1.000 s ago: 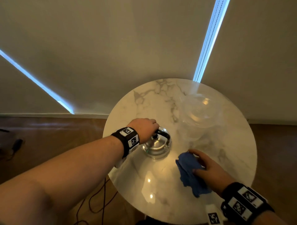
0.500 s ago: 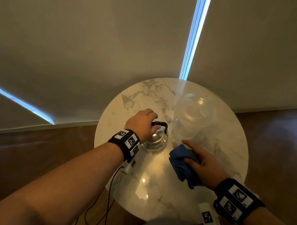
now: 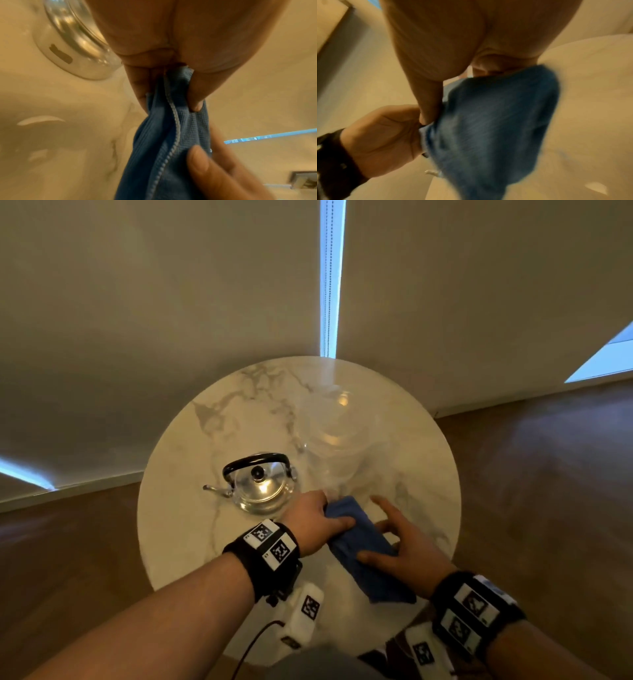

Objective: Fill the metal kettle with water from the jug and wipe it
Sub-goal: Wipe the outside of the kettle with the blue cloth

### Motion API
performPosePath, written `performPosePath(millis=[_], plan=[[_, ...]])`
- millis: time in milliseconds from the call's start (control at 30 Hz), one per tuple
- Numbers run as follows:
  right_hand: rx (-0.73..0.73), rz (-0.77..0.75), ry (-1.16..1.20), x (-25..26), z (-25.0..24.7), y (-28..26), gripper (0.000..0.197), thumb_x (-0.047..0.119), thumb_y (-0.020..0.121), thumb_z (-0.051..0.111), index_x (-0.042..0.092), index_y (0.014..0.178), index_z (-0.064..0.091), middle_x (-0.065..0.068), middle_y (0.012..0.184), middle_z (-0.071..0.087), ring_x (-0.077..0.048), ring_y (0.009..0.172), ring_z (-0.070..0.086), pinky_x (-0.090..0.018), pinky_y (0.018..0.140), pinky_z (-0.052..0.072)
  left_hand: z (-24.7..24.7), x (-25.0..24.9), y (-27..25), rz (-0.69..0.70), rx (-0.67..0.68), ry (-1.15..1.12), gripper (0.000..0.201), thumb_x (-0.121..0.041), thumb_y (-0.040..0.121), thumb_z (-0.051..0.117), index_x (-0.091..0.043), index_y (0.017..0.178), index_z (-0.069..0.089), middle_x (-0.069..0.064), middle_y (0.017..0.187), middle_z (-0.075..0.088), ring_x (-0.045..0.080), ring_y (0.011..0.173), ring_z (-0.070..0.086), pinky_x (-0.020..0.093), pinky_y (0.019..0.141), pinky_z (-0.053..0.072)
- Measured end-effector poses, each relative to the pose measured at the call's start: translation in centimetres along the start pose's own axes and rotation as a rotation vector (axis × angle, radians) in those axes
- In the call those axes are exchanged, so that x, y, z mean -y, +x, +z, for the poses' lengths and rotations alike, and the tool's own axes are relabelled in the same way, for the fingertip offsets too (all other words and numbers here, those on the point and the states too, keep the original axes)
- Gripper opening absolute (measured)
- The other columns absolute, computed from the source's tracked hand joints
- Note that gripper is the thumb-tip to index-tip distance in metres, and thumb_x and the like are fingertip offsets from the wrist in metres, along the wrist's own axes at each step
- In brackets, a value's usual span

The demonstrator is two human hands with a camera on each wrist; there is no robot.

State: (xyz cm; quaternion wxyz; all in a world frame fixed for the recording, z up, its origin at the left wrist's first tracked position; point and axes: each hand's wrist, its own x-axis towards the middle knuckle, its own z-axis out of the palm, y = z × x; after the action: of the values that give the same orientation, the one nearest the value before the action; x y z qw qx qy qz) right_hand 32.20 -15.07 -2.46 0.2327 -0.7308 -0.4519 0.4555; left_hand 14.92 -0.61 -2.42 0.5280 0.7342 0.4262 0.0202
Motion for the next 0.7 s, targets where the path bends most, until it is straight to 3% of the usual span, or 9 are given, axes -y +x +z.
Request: performPosePath(millis=[67,133,233,333,400,467,533,600,700], plan=[[0.075,0.071,-0.033,-3.4,-1.3,-0.5,0.04,0.052,0.086,0.073,0.033,0.12,0.065,0.011,0.099,0.073,-0.003,0.088,0.069,-0.04,0.084,0.058,2.2,-0.7,1.3,-0.038,0.014,-0.023,0.058,-0.056,0.063,0.071,-0.017,0.106,0.071,0.005,0.096,0.077,0.02,0.092,0.073,0.045,0.088,0.059],[0.085,0.112,0.046,-6.6,-2.4,-1.4,0.024,0.043,0.091,0.07,0.025,0.107,0.072,0.004,0.096,0.076,-0.009,0.087,0.071,-0.047,0.088,0.056,4.8,-1.4,2.8,-0.058,0.095,-0.002,0.041,-0.046,0.07,0.072,-0.016,0.098,0.07,0.009,0.094,0.075,0.028,0.093,0.072,0.046,0.088,0.058],[0.024,0.182,0.241,-9.9,-3.8,-1.9,0.024,0.035,0.092,0.071,0.028,0.115,0.066,0.004,0.106,0.075,-0.012,0.096,0.071,-0.048,0.094,0.055,8.4,-3.0,5.5,-0.107,0.147,0.054,0.012,-0.028,0.086,0.074,-0.02,0.094,0.069,0.004,0.091,0.072,0.026,0.092,0.069,0.034,0.081,0.055],[0.026,0.216,0.301,-12.3,-4.7,-0.5,0.05,0.028,0.091,0.073,0.026,0.137,0.052,-0.001,0.126,0.067,-0.016,0.109,0.067,-0.047,0.098,0.053,10.9,-4.0,8.2,-0.137,0.063,0.102,0.025,-0.022,0.09,0.071,-0.012,0.113,0.07,0.009,0.104,0.072,0.025,0.097,0.068,0.026,0.076,0.046],[0.052,0.248,0.295,-13.5,-5.0,1.0,0.077,0.024,0.086,0.075,0.025,0.152,0.036,-0.003,0.14,0.057,-0.023,0.121,0.059,-0.048,0.104,0.049,11.9,-3.9,9.3,-0.138,-0.007,0.088,0.037,-0.018,0.09,0.072,-0.013,0.125,0.066,0.009,0.117,0.07,0.026,0.109,0.066,0.023,0.08,0.043],[0.101,0.28,0.265,-13.9,-5.1,2.1,0.091,0.024,0.081,0.073,0.025,0.158,0.025,-0.004,0.15,0.047,-0.026,0.131,0.051,-0.046,0.109,0.044,12.6,-3.3,9.6,-0.153,-0.058,0.062,0.051,-0.014,0.088,0.074,-0.013,0.136,0.058,0.007,0.13,0.065,0.025,0.118,0.063,0.021,0.085,0.042],[0.128,0.276,0.217,-14.0,-5.0,2.8,0.082,0.017,0.088,0.069,0.021,0.157,0.024,-0.003,0.15,0.046,-0.025,0.132,0.049,-0.037,0.106,0.043,13.6,-2.6,9.1,-0.134,-0.052,0.114,0.055,-0.009,0.086,0.072,-0.013,0.138,0.055,0.008,0.135,0.06,0.026,0.12,0.062,0.023,0.089,0.046],[0.131,0.235,0.176,-14.4,-4.8,3.2,0.066,0.011,0.096,0.064,0.016,0.153,0.031,-0.005,0.142,0.05,-0.024,0.131,0.049,-0.029,0.102,0.039,14.9,-1.7,8.1,-0.026,0.001,0.306,0.051,-0.01,0.083,0.069,-0.014,0.132,0.06,0.011,0.134,0.06,0.031,0.12,0.06,0.033,0.099,0.048],[0.073,0.191,0.095,-14.7,-4.4,3.4,0.053,0.015,0.097,0.063,0.017,0.145,0.039,-0.008,0.136,0.056,-0.027,0.129,0.053,-0.03,0.102,0.04,17.1,-1.0,6.1,0.098,0.223,0.552,0.042,-0.013,0.087,0.064,-0.016,0.13,0.066,0.009,0.134,0.06,0.034,0.123,0.056,0.044,0.106,0.046]])
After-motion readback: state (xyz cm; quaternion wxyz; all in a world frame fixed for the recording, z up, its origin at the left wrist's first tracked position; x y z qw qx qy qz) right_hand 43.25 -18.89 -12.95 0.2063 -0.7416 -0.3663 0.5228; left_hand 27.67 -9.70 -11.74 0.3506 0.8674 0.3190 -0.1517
